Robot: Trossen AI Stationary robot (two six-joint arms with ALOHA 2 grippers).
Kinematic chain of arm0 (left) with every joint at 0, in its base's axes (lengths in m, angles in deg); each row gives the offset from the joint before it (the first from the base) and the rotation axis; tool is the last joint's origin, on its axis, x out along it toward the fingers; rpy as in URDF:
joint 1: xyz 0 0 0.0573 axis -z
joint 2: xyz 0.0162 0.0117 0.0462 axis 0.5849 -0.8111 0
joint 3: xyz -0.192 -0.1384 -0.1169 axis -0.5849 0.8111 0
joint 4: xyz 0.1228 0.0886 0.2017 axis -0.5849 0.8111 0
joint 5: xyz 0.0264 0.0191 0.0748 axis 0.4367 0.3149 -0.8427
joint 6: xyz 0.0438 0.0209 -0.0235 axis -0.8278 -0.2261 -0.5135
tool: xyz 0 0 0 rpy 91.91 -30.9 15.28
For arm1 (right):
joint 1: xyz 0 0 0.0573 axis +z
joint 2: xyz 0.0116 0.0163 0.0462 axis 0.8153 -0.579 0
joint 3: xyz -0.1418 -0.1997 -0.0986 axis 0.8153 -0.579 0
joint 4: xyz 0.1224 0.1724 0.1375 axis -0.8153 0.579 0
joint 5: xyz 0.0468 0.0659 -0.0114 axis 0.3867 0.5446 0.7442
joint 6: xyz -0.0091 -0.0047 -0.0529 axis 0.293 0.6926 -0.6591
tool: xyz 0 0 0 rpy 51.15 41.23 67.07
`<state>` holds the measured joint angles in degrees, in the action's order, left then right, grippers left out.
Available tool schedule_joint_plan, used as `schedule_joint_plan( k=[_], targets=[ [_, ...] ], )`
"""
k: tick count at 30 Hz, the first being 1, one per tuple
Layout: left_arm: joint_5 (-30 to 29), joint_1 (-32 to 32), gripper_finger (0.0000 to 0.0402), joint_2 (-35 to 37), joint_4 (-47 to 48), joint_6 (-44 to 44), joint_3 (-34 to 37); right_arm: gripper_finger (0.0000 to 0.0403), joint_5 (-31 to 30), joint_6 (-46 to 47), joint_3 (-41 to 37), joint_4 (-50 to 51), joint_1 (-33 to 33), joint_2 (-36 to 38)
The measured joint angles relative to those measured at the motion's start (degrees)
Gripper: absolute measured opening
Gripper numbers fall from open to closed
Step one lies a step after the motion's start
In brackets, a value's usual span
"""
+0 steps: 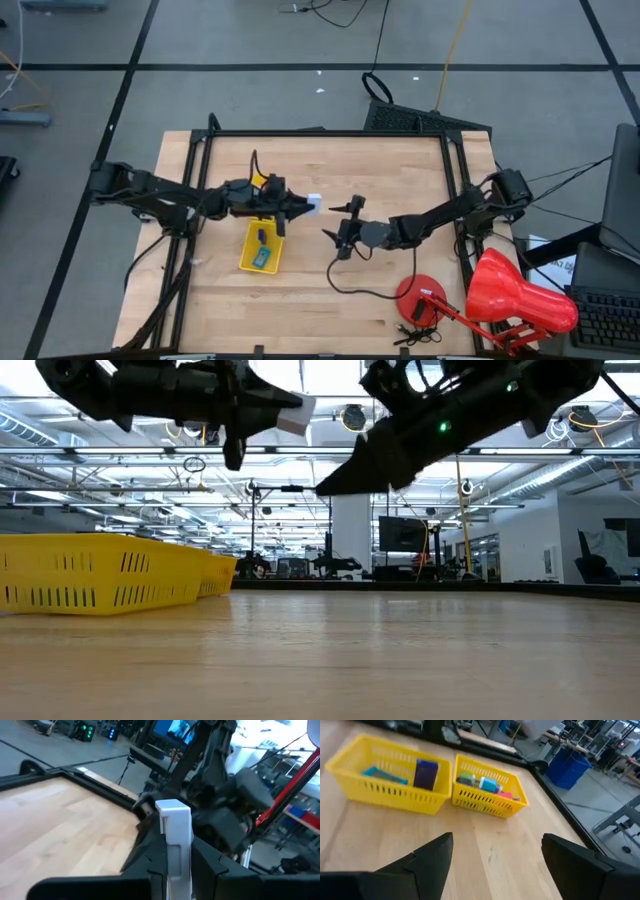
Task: Pick & Place Office items
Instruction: Put the white timer into the bottom yellow basket
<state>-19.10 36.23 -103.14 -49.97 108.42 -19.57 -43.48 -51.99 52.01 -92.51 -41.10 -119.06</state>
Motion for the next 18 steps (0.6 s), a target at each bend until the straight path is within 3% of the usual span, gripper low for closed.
schedule_joint_plan(
  k=[7, 13, 18],
  targets=[
    [-1.25, 1.05, 0.0050, 6.21, 5.97, -5.41, 0.03, 0.0260, -0.07, 3.90, -1.44, 5.91, -0.44, 5.77],
    [-3.43, 5.34, 0.0050, 8.60, 8.62, -15.50, 0.08, 0.0225, 1.66, 7.20, -8.51, 5.88, -0.83, 13.80],
    [-4.22, 8.50, 0.0050, 8.48, 10.10, -20.10, 0.12, 0.0178, 5.19, 8.92, -17.37, -2.62, -2.19, 20.41]
  ],
)
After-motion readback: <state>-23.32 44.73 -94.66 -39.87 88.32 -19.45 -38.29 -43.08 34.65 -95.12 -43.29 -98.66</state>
